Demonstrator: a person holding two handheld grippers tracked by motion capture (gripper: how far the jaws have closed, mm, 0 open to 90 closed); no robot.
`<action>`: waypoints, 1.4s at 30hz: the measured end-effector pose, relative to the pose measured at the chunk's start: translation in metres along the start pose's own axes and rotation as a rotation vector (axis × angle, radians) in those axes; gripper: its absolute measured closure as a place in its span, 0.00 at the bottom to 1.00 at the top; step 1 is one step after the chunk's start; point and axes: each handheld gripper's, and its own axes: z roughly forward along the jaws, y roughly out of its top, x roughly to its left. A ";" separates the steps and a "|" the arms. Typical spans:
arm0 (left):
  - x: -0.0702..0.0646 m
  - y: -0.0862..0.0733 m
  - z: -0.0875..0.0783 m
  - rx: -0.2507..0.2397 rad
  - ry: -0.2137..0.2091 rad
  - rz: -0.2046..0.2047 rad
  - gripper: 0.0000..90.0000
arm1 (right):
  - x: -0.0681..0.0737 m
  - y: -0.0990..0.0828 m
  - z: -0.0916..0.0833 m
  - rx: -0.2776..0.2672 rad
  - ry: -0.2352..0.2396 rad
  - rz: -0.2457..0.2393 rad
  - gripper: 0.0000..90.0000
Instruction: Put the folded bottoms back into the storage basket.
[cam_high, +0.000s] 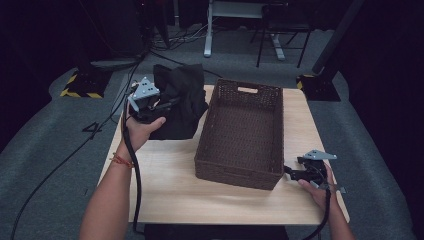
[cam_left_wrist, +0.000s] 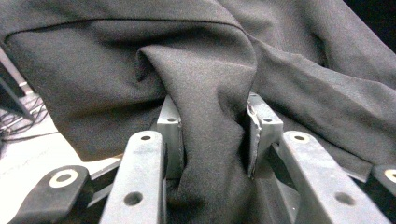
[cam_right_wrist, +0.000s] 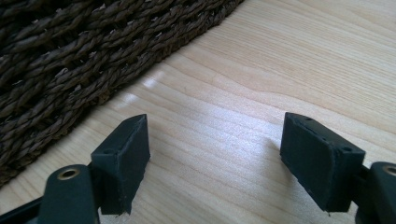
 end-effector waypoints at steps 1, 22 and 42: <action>-0.002 0.003 0.000 -0.005 -0.001 0.005 0.73 | 0.000 0.000 0.000 0.000 0.000 0.000 0.27; -0.039 0.042 0.015 -0.036 -0.084 0.058 0.73 | 0.000 0.000 0.000 0.001 -0.004 -0.002 0.27; -0.097 0.053 0.067 0.004 -0.241 0.113 0.73 | 0.000 0.000 0.000 0.000 -0.003 -0.001 0.27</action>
